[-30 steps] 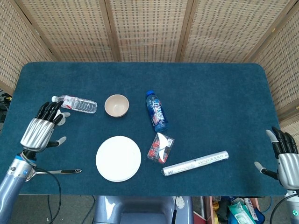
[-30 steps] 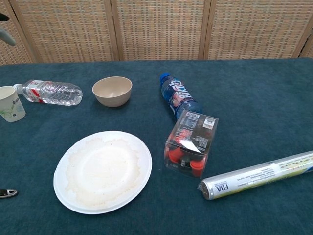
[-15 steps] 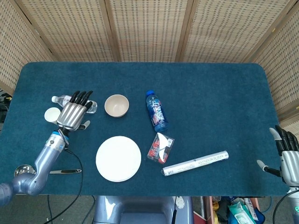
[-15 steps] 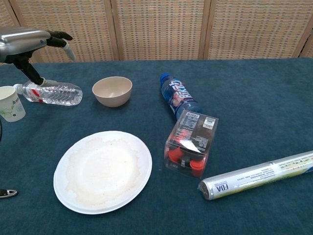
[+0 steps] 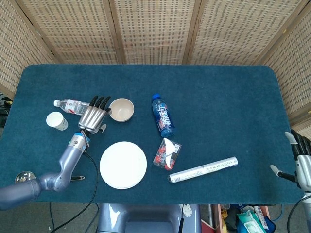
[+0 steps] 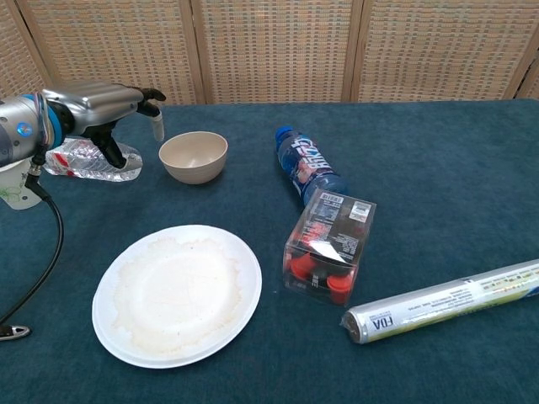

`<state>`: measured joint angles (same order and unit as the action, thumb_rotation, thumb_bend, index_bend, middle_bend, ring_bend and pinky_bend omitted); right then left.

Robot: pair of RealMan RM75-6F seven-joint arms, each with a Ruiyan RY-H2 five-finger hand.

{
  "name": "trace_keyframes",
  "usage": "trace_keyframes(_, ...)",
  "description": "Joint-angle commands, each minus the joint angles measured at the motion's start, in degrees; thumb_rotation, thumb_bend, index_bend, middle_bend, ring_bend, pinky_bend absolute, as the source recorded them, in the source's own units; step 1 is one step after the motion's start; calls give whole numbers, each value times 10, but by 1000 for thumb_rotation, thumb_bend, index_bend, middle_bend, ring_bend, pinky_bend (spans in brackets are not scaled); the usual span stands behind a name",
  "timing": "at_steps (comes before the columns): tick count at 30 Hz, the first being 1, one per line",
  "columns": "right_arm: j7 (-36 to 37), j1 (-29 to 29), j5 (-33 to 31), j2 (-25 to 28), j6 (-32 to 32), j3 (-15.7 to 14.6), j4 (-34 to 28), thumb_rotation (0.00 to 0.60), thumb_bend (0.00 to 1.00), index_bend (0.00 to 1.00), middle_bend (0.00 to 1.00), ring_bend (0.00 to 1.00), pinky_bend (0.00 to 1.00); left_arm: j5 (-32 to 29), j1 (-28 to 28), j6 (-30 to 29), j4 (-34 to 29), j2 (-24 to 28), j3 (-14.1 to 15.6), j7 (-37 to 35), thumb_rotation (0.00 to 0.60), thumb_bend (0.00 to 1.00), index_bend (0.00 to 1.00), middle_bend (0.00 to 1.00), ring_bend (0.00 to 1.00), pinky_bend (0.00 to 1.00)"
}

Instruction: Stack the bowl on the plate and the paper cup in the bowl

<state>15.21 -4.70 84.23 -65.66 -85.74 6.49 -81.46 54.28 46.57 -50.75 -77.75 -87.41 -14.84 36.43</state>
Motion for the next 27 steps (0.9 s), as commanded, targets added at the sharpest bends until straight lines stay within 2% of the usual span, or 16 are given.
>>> trace_keyframes(1,6,-2,-5,-1,7,1,5,600,142,9,0,0,0,-19,19,10,36,-26,2,11,600,313,364,0,0,0)
trace_keyframes(16,32,-9,-26,-8,36,6,32,600,142,9,0,0,0,-57,65,38,136,-97,13,19,600,362,405,0,0,0)
trace_keyframes(27,48,-9,-36,-9,45,10,43,600,142,9,0,0,0,-35,78,40,200,-140,27,-2,600,446,572,0,0,25)
